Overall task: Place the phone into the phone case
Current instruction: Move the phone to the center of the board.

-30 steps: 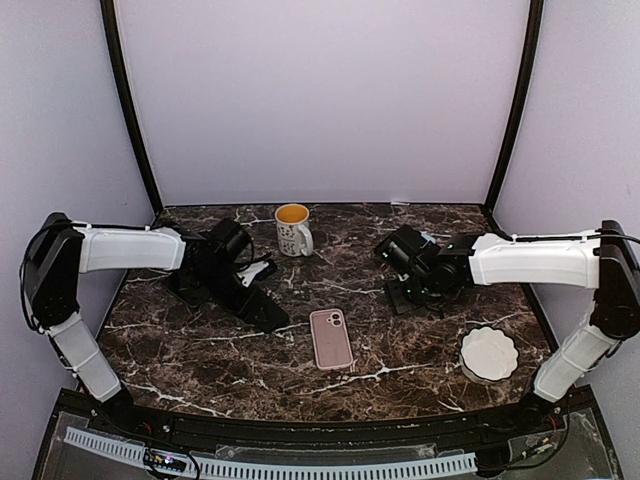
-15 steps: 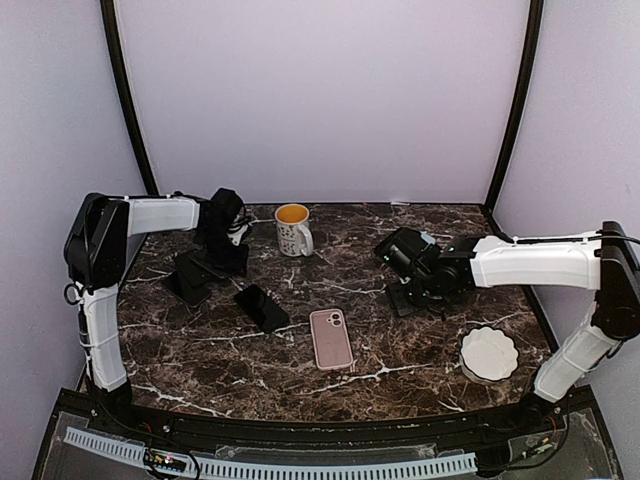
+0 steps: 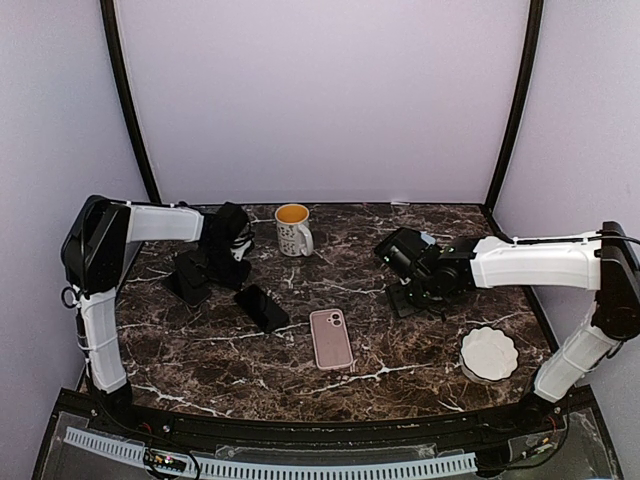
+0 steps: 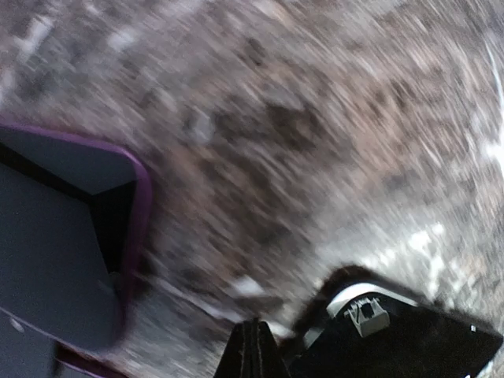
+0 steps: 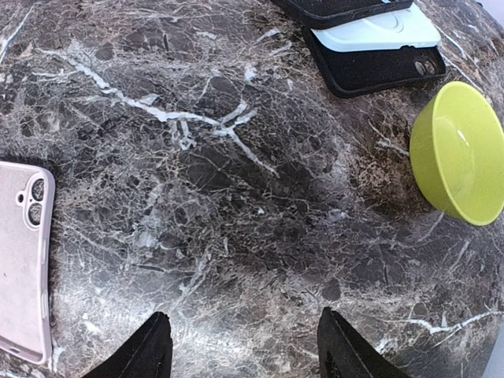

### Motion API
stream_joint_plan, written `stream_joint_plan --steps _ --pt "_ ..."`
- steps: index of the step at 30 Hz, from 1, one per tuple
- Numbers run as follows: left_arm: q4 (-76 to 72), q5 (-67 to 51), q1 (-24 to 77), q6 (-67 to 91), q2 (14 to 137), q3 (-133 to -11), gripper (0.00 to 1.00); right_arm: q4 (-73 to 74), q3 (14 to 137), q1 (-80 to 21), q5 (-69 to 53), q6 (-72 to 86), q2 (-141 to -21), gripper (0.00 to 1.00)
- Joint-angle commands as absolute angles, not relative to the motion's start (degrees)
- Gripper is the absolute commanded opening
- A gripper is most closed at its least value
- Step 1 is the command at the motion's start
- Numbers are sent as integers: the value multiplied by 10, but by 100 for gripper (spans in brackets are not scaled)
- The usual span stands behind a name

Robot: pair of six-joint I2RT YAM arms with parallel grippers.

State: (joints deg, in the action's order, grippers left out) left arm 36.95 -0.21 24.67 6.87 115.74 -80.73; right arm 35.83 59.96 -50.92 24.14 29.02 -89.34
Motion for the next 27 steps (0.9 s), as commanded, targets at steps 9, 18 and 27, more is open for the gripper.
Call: stream_joint_plan --steps 9,18,27 --pt "424 -84 386 127 1081 -677 0 356 584 -513 257 295 -870 64" --pt "465 -163 456 33 962 -676 29 357 589 -513 258 293 -879 64" --pt "287 -83 456 -190 946 -659 99 345 603 -513 245 283 -894 76"
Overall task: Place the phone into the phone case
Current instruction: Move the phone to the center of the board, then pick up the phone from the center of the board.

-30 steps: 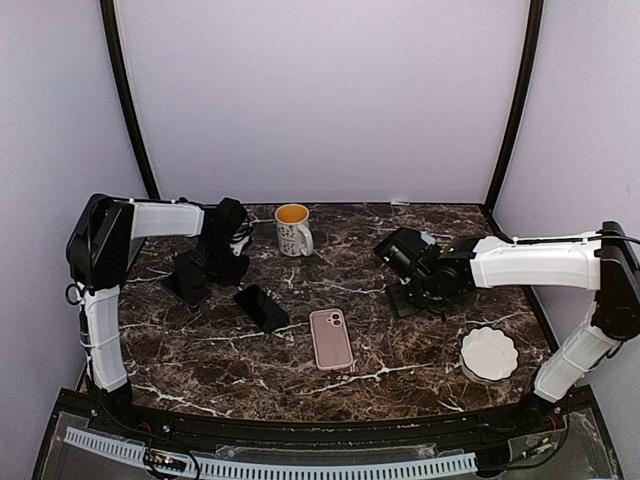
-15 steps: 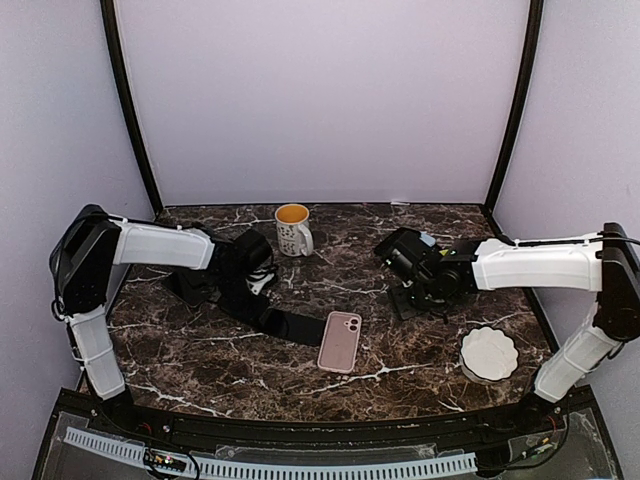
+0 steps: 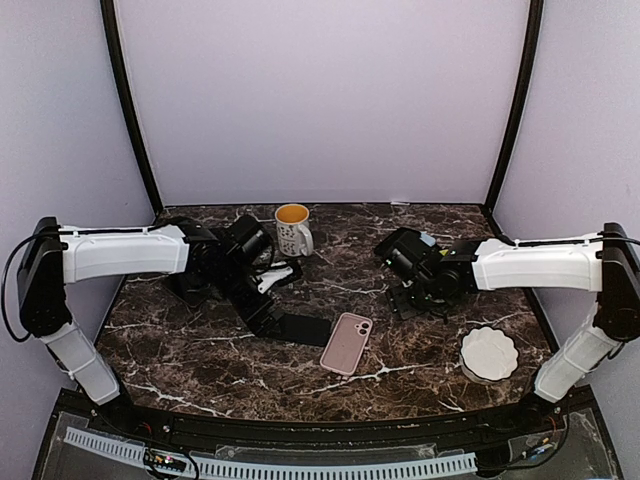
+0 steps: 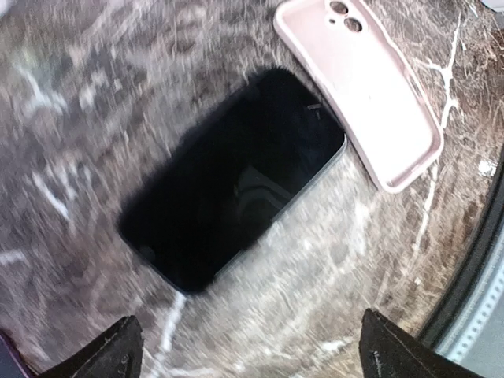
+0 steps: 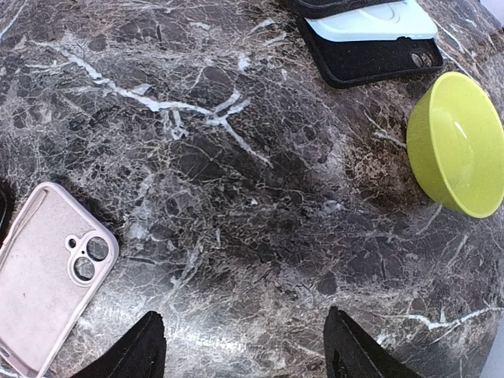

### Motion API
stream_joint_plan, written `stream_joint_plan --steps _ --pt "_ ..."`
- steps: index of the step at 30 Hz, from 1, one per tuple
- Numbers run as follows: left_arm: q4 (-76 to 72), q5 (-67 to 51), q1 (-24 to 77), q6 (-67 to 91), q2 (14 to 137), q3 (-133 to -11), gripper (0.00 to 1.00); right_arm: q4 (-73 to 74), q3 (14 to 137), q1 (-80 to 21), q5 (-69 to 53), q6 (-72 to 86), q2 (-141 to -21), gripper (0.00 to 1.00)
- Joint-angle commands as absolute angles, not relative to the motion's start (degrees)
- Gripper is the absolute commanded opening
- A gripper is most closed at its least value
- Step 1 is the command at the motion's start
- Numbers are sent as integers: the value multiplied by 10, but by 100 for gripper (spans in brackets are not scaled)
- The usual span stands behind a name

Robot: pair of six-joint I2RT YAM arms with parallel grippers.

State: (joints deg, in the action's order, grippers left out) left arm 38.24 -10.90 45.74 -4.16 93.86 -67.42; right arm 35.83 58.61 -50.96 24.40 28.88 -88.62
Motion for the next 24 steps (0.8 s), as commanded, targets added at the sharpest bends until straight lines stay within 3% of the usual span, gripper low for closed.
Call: stream_joint_plan --steps 1,5,10,24 --pt "267 -85 455 -255 946 -647 99 343 602 -513 244 283 -893 78" --pt "190 -147 428 -391 957 -619 99 342 595 -513 245 283 -884 87" --pt "332 -200 395 -472 1060 -742 99 320 568 -512 235 281 -858 95" --pt "454 -255 399 -520 1157 -837 99 323 548 -512 227 273 -833 95"
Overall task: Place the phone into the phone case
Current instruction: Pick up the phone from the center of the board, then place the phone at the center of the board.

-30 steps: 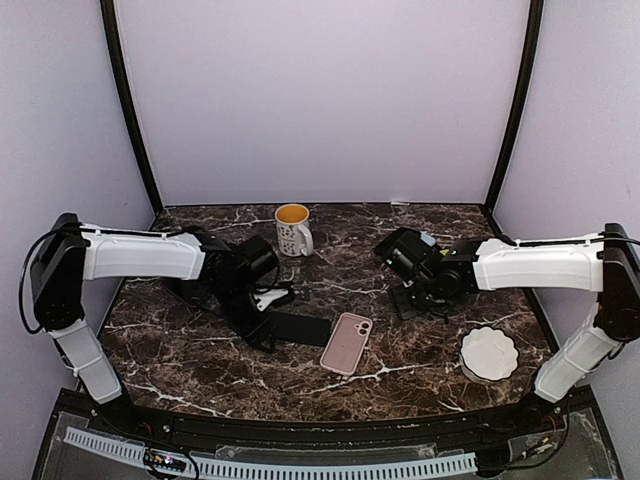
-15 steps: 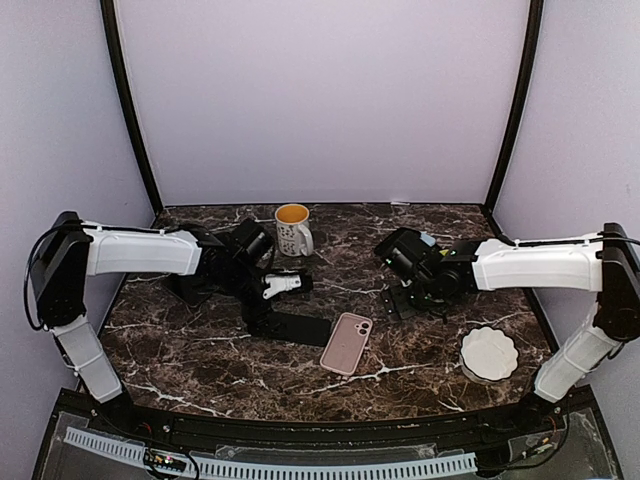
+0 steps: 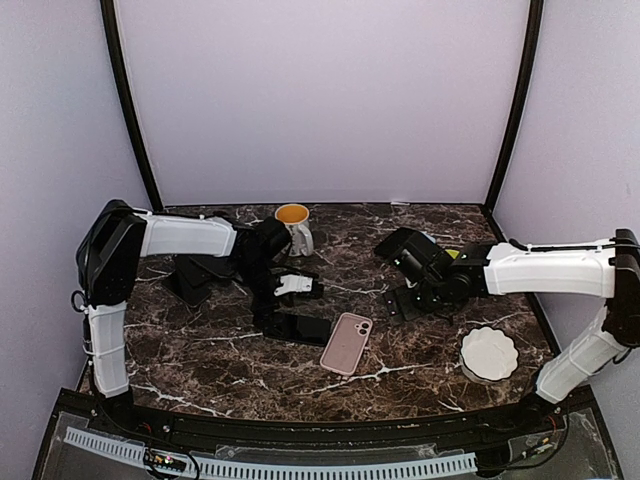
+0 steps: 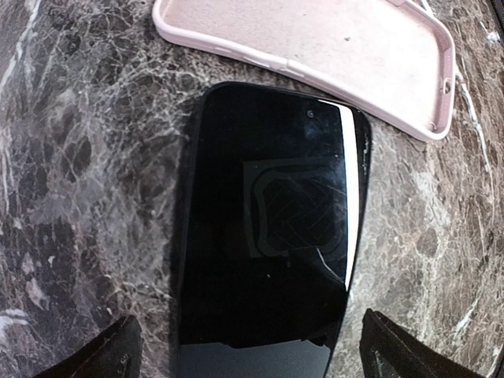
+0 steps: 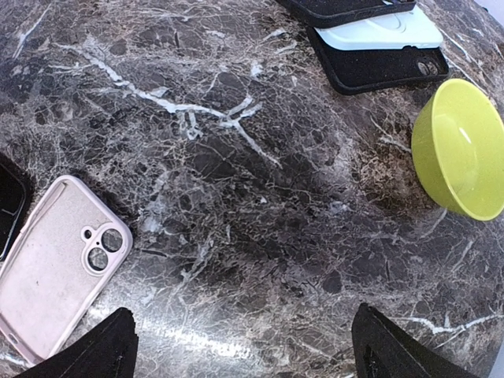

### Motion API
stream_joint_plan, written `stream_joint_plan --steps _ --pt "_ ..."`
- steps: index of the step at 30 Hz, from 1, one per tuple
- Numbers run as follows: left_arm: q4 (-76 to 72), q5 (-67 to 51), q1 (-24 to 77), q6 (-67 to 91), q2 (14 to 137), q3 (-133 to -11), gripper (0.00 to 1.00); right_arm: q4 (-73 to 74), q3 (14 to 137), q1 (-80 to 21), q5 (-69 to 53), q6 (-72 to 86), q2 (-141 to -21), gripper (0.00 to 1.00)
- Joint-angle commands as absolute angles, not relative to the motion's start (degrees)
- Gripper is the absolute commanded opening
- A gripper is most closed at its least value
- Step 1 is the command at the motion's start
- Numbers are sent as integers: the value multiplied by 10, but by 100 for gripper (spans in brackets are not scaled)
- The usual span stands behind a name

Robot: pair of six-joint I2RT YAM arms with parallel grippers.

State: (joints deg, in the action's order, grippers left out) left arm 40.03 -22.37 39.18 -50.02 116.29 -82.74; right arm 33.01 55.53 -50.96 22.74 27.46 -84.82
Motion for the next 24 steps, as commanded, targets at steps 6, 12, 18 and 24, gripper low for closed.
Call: stream_joint_plan --steps 6,12,18,24 --pt "403 -170 425 -513 1150 -788 99 326 552 -512 230 270 -834 95" --pt "348 -105 453 -480 1135 -735 95 329 553 -512 237 269 -831 95" --pt "310 -26 482 -404 1116 -691 78 332 559 -512 237 269 -833 95" --pt "369 -8 498 -254 1114 -685 69 336 560 -512 236 275 -823 95"
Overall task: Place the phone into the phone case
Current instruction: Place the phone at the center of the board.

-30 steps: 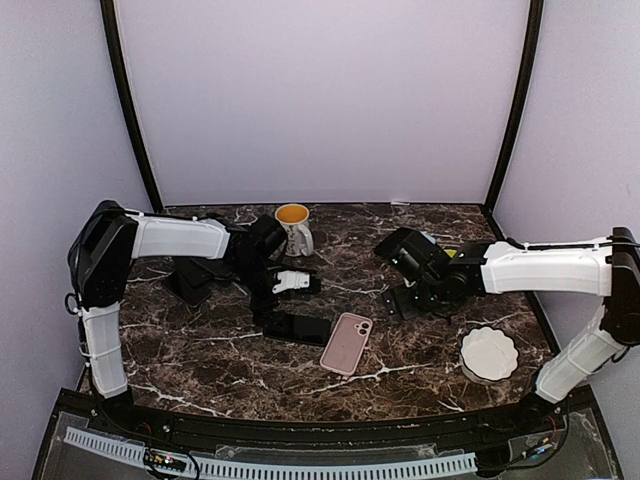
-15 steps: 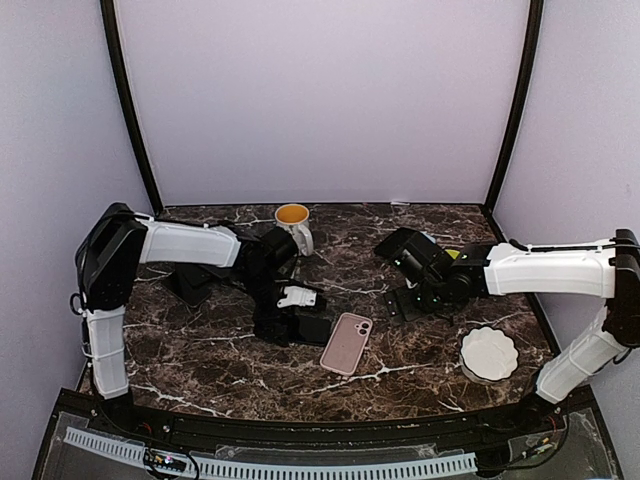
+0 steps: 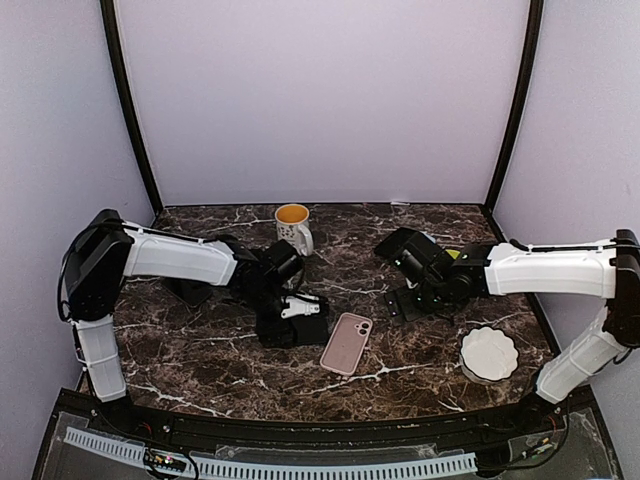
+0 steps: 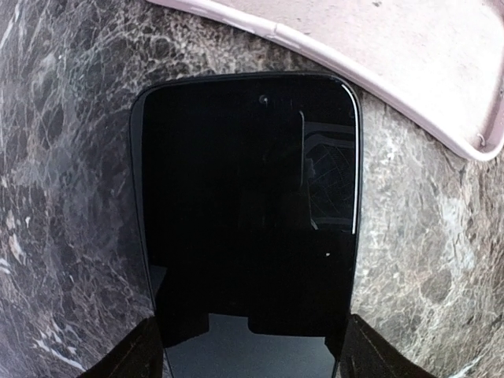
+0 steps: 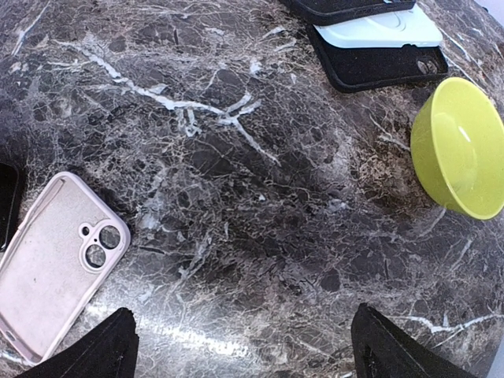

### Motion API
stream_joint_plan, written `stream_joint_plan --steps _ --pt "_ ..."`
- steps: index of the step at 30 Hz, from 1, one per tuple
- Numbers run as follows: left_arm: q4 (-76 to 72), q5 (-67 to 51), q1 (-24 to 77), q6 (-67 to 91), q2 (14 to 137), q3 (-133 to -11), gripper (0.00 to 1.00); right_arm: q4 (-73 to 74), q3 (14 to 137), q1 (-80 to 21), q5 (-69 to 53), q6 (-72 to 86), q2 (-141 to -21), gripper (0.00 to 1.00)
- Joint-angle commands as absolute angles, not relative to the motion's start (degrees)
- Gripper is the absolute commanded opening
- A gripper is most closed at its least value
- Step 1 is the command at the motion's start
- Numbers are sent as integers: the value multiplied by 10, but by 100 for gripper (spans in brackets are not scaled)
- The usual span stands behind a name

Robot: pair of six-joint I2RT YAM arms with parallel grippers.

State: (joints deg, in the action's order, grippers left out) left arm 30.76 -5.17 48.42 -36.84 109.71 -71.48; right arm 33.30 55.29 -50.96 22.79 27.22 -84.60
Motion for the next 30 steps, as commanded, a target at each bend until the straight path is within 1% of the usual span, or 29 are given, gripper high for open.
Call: stream_joint_plan --steps 1,5,8,12,14,18,23,30 --pt "386 -7 499 -207 1114 -684 67 336 559 -513 236 278 -821 95" --pt "414 15 503 -49 1115 -667 63 339 558 -514 231 300 -814 94" --pt "417 10 511 70 1115 -655 63 342 558 -517 226 315 -810 93" --pt "419 -21 524 154 1115 -659 64 341 564 -526 221 331 -805 93" --pt "425 -22 532 168 1110 -669 68 343 570 -535 220 337 -806 93" --pt "417 -63 540 171 1091 -676 73 358 579 -553 228 356 -811 92" --pt "400 -120 542 172 1045 -664 76 359 583 -576 221 390 -813 91" --pt "360 -139 543 186 990 -629 79 335 582 -597 204 420 -837 91"
